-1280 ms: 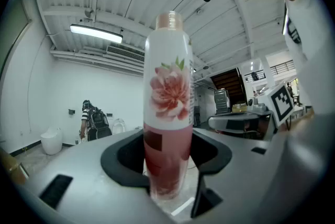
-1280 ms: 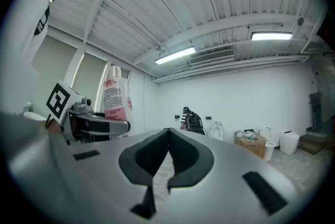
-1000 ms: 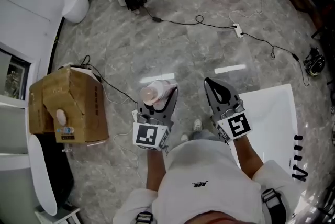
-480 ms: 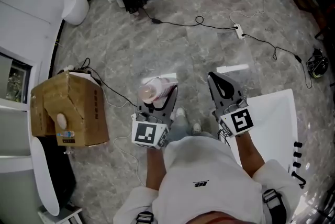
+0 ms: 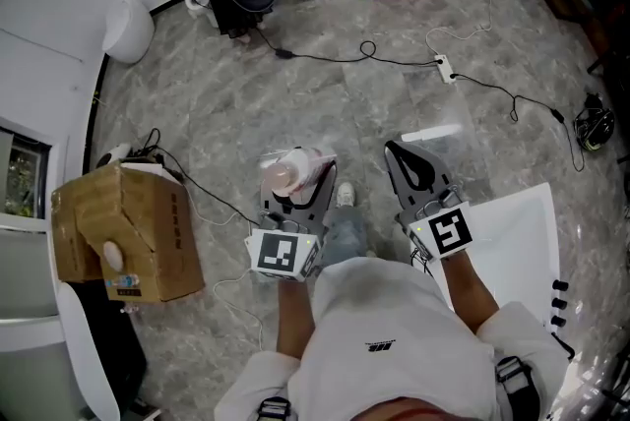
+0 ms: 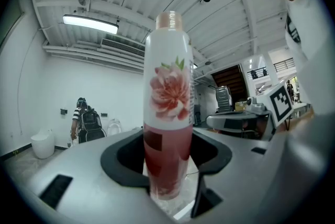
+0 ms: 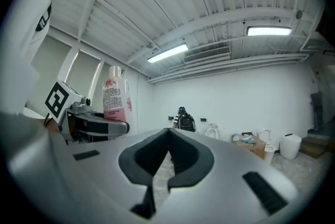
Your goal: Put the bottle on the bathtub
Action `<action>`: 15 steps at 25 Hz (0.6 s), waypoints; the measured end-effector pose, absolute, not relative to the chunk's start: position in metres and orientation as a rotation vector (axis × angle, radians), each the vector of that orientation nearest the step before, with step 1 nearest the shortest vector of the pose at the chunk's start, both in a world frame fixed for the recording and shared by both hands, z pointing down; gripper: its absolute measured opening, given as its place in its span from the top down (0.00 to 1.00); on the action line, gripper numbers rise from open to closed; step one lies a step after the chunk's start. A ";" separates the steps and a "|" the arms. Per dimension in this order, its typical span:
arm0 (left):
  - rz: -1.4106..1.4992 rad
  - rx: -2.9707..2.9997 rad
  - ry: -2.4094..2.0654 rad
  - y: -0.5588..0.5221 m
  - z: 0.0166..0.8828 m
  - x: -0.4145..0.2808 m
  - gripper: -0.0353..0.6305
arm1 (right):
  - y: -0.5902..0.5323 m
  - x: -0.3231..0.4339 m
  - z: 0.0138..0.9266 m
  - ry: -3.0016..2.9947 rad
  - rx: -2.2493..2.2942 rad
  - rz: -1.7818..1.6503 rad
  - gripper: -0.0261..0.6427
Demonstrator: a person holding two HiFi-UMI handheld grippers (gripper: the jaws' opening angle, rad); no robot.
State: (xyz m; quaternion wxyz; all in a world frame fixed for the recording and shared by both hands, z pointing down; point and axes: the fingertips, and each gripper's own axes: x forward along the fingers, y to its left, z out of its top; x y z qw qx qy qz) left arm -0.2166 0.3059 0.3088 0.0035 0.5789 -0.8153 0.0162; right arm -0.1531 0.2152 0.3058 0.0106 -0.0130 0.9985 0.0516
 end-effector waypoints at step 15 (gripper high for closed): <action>0.047 1.809 -2.505 0.211 0.309 -0.405 0.60 | 0.133 -0.348 0.293 3.129 -0.016 0.149 0.97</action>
